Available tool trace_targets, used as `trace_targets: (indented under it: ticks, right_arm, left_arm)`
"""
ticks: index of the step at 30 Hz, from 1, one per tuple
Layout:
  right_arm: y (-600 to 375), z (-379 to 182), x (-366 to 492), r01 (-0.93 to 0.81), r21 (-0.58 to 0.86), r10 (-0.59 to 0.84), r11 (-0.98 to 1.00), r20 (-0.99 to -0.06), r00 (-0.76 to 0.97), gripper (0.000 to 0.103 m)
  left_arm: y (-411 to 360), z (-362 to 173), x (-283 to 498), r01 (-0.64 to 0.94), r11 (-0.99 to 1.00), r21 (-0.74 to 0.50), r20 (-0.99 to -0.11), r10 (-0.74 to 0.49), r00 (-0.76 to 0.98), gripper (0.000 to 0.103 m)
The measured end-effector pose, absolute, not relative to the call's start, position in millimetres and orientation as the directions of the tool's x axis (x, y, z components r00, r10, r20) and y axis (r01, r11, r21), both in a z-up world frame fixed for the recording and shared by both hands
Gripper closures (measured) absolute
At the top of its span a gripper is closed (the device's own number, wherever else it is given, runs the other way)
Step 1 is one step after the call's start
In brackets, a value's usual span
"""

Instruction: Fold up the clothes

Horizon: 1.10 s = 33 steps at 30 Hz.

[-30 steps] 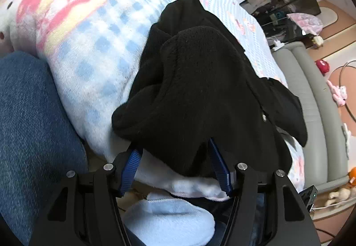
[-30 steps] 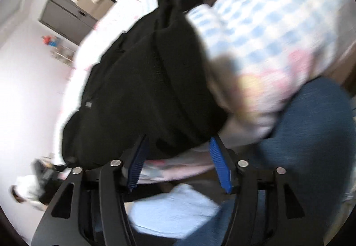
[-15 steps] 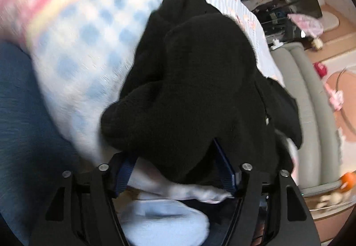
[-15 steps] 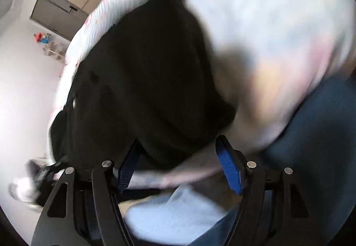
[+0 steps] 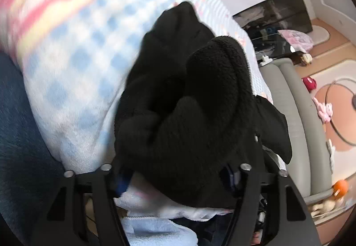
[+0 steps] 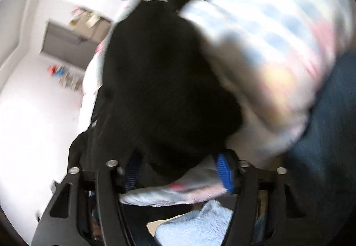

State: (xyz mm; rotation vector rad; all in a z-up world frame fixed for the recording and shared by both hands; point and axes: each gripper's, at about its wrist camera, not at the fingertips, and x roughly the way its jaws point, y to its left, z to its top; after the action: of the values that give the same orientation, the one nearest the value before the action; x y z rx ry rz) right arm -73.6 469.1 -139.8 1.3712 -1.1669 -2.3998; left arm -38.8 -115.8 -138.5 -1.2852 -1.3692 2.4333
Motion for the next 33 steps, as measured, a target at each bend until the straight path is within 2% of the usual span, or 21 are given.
trace_targets:
  ticks: [3, 6, 8, 9, 10, 11, 12, 13, 14, 15, 16, 19, 24, 27, 29, 33]
  right_arm:
    - [460, -129, -78, -0.197, 0.642, -0.416, -0.741, -0.669, -0.616, 0.029]
    - [447, -105, -94, -0.144, 0.602, -0.388, -0.785, -0.66, -0.644, 0.035]
    - [447, -103, -104, -0.104, 0.598, -0.417, -0.795, -0.663, -0.622, 0.035]
    - [446, -103, -109, -0.084, 0.595, -0.431, -0.799, -0.664, -0.611, 0.028]
    - [446, -102, -114, -0.064, 0.593, -0.445, -0.803, -0.666, -0.599, 0.015]
    - [446, -101, -118, -0.043, 0.591, -0.458, -0.806, -0.668, -0.587, 0.013]
    - [446, -108, -122, -0.048, 0.59, -0.466, -0.806, -0.682, -0.563, 0.015]
    - [446, -118, -126, -0.069, 0.59, -0.471, -0.805, -0.704, -0.531, 0.025]
    - [447, -119, -123, -0.071, 0.593, -0.471, -0.802, -0.7, -0.537, 0.032]
    - [449, -114, -116, -0.06, 0.6, -0.467, -0.798, -0.678, -0.568, 0.049]
    - [451, -105, -109, -0.041, 0.602, -0.466, -0.797, -0.659, -0.59, 0.058]
    - [456, -73, -91, 0.025, 0.604, -0.477, -0.796, -0.602, -0.641, 0.063]
    - [455, -18, -58, 0.112, 0.625, -0.521, -0.772, -0.522, -0.675, 0.065]
    - [457, -4, -36, 0.112, 0.643, -0.546, -0.758, -0.531, -0.648, 0.065]
    - [454, -7, -18, 0.104, 0.633, -0.552, -0.767, -0.569, -0.609, 0.065]
    - [454, -30, -2, 0.038, 0.605, -0.526, -0.795, -0.658, -0.539, 0.064]
  left_arm:
    - [-118, -151, -57, 0.316, -0.556, -0.769, -0.611, 0.491, -0.621, 0.027]
    - [-127, -135, -70, 0.273, -0.597, -0.754, -0.601, 0.462, -0.652, 0.039]
    - [-125, -127, -73, 0.237, -0.593, -0.77, -0.565, 0.459, -0.686, 0.038]
    - [-124, -127, -74, 0.232, -0.59, -0.774, -0.558, 0.461, -0.69, 0.037]
    - [-120, -134, -80, 0.24, -0.597, -0.766, -0.576, 0.472, -0.667, 0.034]
    - [-118, -144, -86, 0.25, -0.61, -0.752, -0.601, 0.479, -0.64, 0.038]
    - [-117, -150, -88, 0.274, -0.627, -0.729, -0.633, 0.466, -0.618, 0.044]
    - [-114, -149, -90, 0.285, -0.645, -0.709, -0.653, 0.448, -0.611, 0.051]
    - [-111, -140, -90, 0.256, -0.672, -0.694, -0.65, 0.434, -0.623, 0.06]
    - [-108, -127, -91, 0.221, -0.708, -0.671, -0.649, 0.416, -0.636, 0.062]
    - [-105, -114, -91, 0.192, -0.733, -0.653, -0.647, 0.408, -0.644, 0.063]
    - [-99, -79, -90, 0.124, -0.758, -0.641, -0.622, 0.418, -0.663, 0.064]
    - [-102, -44, -65, 0.079, -0.748, -0.659, -0.586, 0.444, -0.678, 0.065]
    - [-97, -40, -37, 0.088, -0.728, -0.68, -0.593, 0.474, -0.651, 0.065]
    - [-96, -48, -6, 0.121, -0.709, -0.695, -0.61, 0.491, -0.622, 0.065]
    - [-96, -98, 9, 0.235, -0.632, -0.738, -0.64, 0.545, -0.542, 0.064]
